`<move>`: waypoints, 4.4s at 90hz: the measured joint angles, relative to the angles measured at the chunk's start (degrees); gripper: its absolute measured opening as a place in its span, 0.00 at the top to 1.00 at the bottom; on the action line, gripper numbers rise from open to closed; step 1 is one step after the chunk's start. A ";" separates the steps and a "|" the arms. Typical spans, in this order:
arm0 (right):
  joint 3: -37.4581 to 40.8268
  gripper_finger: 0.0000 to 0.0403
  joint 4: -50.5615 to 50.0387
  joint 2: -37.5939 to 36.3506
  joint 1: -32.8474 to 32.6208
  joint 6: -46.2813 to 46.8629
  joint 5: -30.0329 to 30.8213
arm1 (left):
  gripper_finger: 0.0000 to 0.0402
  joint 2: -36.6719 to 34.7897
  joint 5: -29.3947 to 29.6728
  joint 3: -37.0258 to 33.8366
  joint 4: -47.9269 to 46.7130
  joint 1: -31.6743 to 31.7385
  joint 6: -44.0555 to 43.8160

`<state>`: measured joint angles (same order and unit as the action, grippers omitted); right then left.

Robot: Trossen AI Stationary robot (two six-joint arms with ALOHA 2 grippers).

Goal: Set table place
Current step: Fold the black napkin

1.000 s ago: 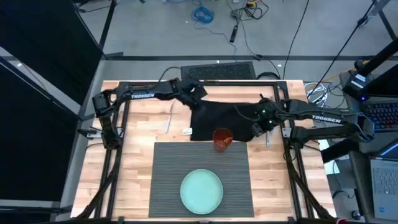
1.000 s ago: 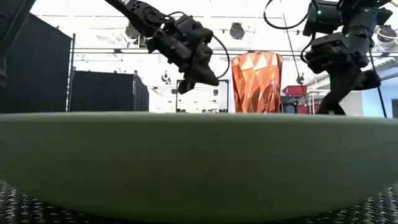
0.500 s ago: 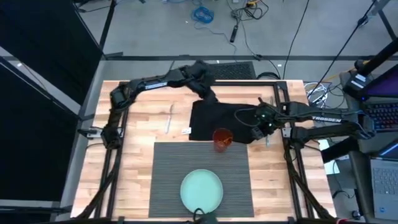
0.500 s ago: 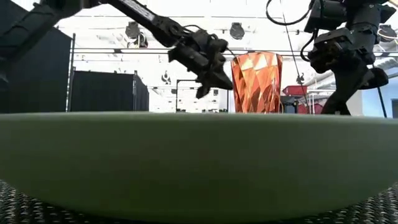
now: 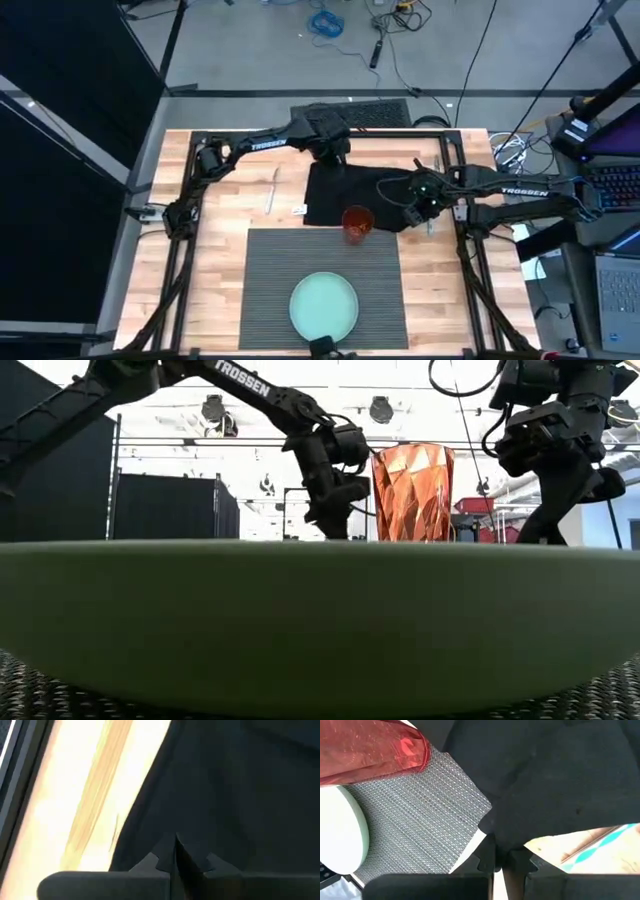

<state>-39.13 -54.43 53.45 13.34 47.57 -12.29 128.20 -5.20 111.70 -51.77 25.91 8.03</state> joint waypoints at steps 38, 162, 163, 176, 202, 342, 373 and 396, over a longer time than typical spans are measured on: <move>0.00 1.00 0.43 0.00 0.02 -0.09 -0.05 | 1.00 0.04 -2.26 -2.25 -4.31 3.21 1.87; 0.00 1.00 3.69 0.00 0.02 -0.24 0.17 | 1.00 2.54 10.24 -1.99 -6.21 -0.09 5.83; 0.00 1.00 3.69 0.00 0.02 -0.23 0.17 | 1.00 2.54 10.24 -1.99 -6.21 -0.09 5.82; 0.00 1.00 3.69 0.00 0.02 -0.22 0.17 | 1.00 2.27 9.12 -1.54 -6.37 -0.07 5.76; 0.00 1.00 3.75 0.00 0.01 -1.28 0.52 | 1.00 2.23 -1.20 4.98 -11.29 0.59 4.31; -36.85 1.00 13.86 43.15 12.32 -38.33 -21.15 | 1.00 -23.43 -2.10 7.78 -17.05 17.59 4.44; -53.99 1.00 8.09 60.54 8.45 -45.30 -27.12 | 1.00 -27.26 2.50 7.47 -18.00 23.69 6.29; -62.80 1.00 5.64 68.68 6.08 -46.36 -30.54 | 1.00 -27.12 2.47 0.81 -15.45 25.49 7.85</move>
<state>-101.93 -48.80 122.13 19.42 1.21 -42.83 101.08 -2.74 112.51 -67.22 51.40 15.88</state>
